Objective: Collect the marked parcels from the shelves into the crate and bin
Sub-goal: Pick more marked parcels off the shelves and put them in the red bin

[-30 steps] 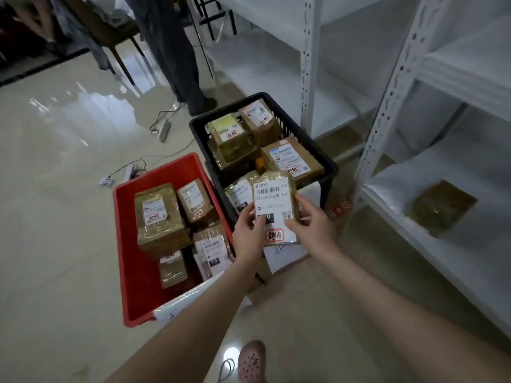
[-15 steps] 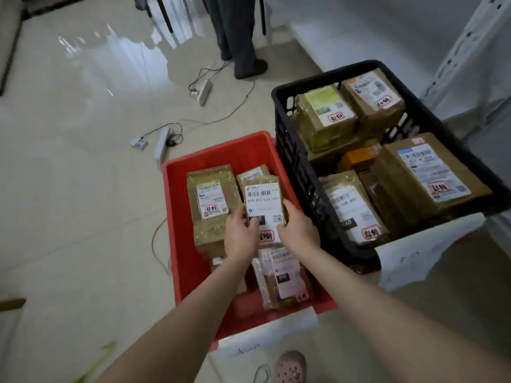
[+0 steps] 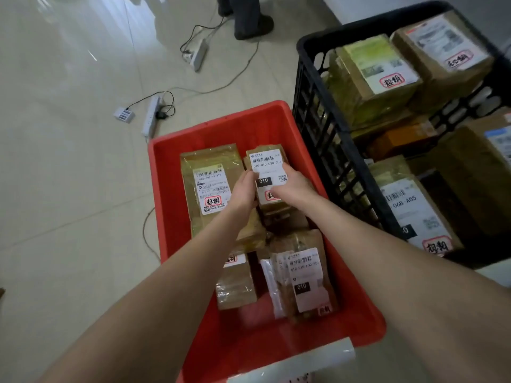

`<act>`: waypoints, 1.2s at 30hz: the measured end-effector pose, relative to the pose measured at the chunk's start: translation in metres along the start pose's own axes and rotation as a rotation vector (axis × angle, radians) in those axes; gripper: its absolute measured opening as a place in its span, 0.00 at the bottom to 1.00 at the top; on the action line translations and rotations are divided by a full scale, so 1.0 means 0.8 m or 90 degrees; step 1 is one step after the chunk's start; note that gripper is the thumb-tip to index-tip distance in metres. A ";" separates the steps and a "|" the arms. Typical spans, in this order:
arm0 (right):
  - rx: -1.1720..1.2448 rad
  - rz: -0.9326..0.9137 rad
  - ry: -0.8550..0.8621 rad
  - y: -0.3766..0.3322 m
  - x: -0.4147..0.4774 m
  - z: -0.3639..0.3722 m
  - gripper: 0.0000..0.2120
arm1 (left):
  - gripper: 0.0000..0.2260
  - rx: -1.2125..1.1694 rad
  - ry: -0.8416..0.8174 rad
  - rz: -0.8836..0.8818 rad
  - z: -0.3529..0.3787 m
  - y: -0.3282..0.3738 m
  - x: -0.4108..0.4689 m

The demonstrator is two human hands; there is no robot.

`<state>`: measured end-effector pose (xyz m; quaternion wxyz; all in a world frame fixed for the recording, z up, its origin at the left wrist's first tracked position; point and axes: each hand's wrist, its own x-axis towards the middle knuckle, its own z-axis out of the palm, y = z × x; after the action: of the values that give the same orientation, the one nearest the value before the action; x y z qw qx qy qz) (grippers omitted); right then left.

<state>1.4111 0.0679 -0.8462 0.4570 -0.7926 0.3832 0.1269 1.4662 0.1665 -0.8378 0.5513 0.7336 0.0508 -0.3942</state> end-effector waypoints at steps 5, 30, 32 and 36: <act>0.022 -0.030 0.046 0.009 -0.037 -0.007 0.28 | 0.24 0.322 0.027 0.124 -0.004 -0.011 -0.012; -0.180 -0.040 0.272 0.260 -0.452 -0.249 0.32 | 0.36 0.928 -0.028 0.576 0.283 -0.009 -0.405; -0.160 0.007 0.280 0.315 -0.482 -0.268 0.34 | 0.36 0.928 -0.079 0.583 0.338 -0.032 -0.434; -0.177 0.100 0.314 0.425 -0.542 -0.296 0.32 | 0.35 0.940 -0.195 0.610 0.443 -0.089 -0.478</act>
<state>0.8376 -0.0116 -0.6905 0.2260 -0.8223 0.5220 0.0166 0.9831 0.0314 -0.6787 0.0443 0.7835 -0.6020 -0.1473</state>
